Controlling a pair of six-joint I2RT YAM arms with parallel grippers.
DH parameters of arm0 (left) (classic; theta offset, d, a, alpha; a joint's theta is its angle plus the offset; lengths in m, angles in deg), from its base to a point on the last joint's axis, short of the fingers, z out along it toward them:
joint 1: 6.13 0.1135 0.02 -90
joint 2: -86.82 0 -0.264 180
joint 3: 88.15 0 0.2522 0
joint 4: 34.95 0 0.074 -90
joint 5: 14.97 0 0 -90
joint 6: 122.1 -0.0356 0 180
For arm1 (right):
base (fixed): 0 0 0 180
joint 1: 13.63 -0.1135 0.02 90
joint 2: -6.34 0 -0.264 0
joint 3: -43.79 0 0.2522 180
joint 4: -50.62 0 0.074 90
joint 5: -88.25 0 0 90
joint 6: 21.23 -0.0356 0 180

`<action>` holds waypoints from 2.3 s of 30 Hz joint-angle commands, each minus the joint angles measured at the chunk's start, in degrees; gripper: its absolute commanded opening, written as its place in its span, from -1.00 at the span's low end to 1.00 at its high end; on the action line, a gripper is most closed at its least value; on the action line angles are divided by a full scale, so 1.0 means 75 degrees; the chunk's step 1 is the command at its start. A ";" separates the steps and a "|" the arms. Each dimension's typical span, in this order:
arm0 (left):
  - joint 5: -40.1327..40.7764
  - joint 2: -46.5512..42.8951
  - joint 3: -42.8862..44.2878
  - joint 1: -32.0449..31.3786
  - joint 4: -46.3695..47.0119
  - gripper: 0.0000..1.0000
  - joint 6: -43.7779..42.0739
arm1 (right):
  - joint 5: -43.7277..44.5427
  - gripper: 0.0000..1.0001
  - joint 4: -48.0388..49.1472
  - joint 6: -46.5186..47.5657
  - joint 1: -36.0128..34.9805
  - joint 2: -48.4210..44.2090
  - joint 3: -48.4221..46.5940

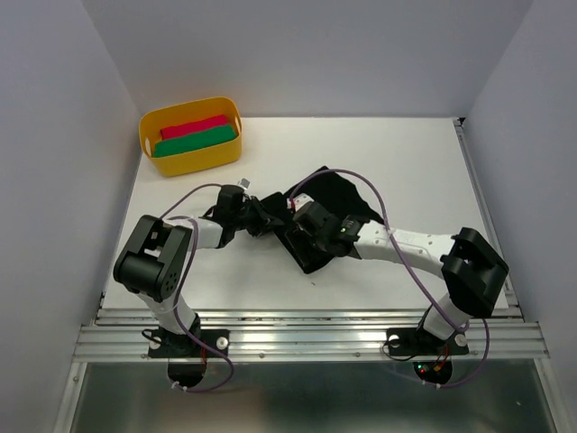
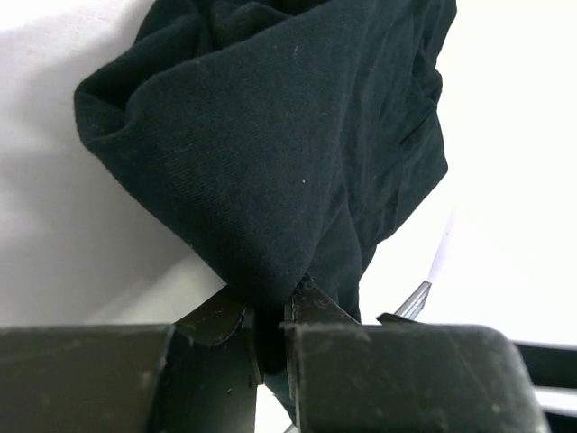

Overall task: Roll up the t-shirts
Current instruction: Roll the T-shirt to the center of the board.

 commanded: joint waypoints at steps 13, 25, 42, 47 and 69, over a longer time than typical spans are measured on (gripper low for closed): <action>0.0652 -0.0836 0.0790 0.0010 -0.2176 -1.00 -0.0232 | 0.2184 0.63 0.0107 0.0507 -0.1387 0.0374 -0.0715; 0.0805 -0.0965 0.0954 0.0010 -0.2551 -1.00 -0.0127 | 0.2558 0.64 0.0470 0.0495 -0.1774 0.1147 -0.0856; 0.0875 -0.1105 0.0931 0.0022 -0.2692 -1.00 -0.0115 | 0.4949 0.12 0.0482 -0.0699 -0.1914 0.2425 -0.1114; 0.0957 -0.1234 0.0907 0.0010 -0.2727 -1.00 -0.0220 | 0.4834 -0.72 0.0564 -0.0700 -0.1914 0.2297 -0.1196; 0.1718 -0.2768 0.1376 0.0209 -0.4121 0.24 -0.1017 | -0.1584 -0.99 0.2179 -0.1542 -0.0580 0.0761 -0.0189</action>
